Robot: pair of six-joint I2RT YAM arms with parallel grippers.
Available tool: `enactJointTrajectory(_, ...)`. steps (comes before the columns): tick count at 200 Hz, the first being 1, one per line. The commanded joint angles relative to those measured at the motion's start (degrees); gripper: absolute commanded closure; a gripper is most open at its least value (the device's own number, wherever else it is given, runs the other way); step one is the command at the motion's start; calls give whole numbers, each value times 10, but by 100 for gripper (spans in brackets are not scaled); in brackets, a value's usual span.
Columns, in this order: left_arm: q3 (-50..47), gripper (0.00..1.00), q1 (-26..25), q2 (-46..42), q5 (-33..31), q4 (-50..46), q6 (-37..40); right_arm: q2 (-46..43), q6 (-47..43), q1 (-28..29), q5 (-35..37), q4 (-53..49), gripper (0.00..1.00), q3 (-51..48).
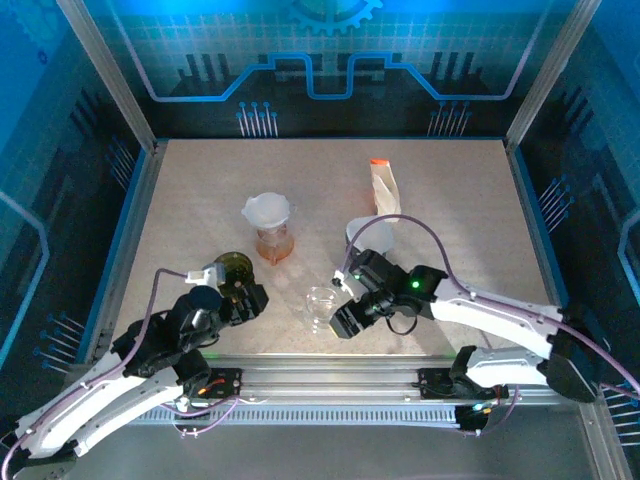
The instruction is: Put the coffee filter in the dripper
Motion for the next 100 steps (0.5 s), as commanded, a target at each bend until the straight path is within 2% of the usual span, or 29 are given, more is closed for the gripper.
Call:
enactJointTrajectory(1, 30, 13, 7, 22, -60, -55, 3, -36, -7, 12, 39, -35, 31, 7)
enactJointTrajectory(12, 41, 24, 10, 44, -80, -73, 7, -46, -9, 13, 40, -35, 31, 10)
enactJointTrajectory(22, 51, 28, 13, 71, -98, -90, 10, -53, -10, 15, 41, -35, 31, 12)
enactJointTrajectory(62, 61, 26, 16, 195, -142, -113, 0, -68, -17, 19, 40, -21, 31, 4)
enactJointTrajectory(100, 22, 27, 21, 243, -157, -47, 3, -82, -22, 19, 34, -11, 31, -7)
